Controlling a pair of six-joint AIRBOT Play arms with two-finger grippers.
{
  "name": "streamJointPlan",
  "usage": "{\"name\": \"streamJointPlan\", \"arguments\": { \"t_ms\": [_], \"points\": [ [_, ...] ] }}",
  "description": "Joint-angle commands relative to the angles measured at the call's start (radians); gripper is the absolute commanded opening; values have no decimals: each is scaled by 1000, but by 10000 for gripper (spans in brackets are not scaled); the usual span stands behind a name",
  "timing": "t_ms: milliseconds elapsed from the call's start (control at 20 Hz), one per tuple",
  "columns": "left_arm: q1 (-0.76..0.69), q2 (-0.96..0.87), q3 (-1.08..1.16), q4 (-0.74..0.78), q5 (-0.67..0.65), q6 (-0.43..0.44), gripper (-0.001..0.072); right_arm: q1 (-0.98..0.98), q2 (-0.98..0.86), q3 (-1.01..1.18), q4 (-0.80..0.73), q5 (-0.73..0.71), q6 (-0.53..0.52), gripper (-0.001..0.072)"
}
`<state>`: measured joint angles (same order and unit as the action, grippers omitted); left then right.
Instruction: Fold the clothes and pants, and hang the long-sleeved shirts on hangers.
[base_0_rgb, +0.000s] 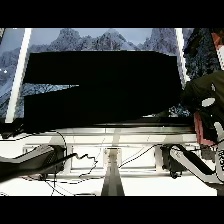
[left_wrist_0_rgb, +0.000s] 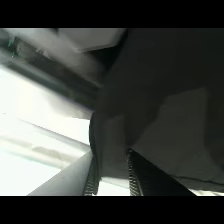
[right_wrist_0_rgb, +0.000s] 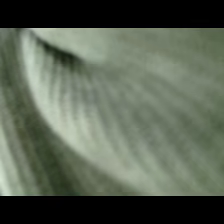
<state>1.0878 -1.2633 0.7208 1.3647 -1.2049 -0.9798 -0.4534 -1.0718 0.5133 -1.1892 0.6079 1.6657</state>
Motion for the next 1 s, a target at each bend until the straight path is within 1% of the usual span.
{"name": "streamJointPlan", "arguments": {
  "t_ms": [0, 50, 100, 250, 300, 450, 550, 650, 750, 850, 950],
  "points": [
    [-45, -4, 0, -12, -11, 1, 32, -1, 6, 1, 0, 6, -11, 13],
    [-62, -3, 2, -16, -20, 8, 11, -1, 17, 1, 0, 6, -11, 13],
    [-75, -3, 2, -44, -37, 47, 10, -1, 34, 1, -1, 6, -11, 13],
    [-80, -3, 14, -289, -131, 247, 10, -1, 134, 1, -1, 28, -35, 12],
    [-80, -3, 30, -369, -154, 280, 10, -1, 177, 1, -5, 43, -39, 12],
    [-80, -3, 114, -608, -161, 308, 9, -1, 322, 1, -23, 117, -39, 12],
    [-80, -3, 178, -707, -138, 305, 10, -1, 414, 1, -56, 176, -37, 12],
    [-80, -3, 235, -725, -111, 263, 10, -1, 500, 1, -76, 245, -36, 12],
    [-80, -2, 279, -723, -92, 257, 9, -1, 579, 10, -79, 305, -36, 12],
    [-81, -2, 304, -723, -6, 196, 9, -1, 629, 37, -116, 335, -36, 12],
    [-93, -2, 313, -723, 97, 122, 8, 0, 624, 65, -118, 320, -13, 11]
  ]
}}
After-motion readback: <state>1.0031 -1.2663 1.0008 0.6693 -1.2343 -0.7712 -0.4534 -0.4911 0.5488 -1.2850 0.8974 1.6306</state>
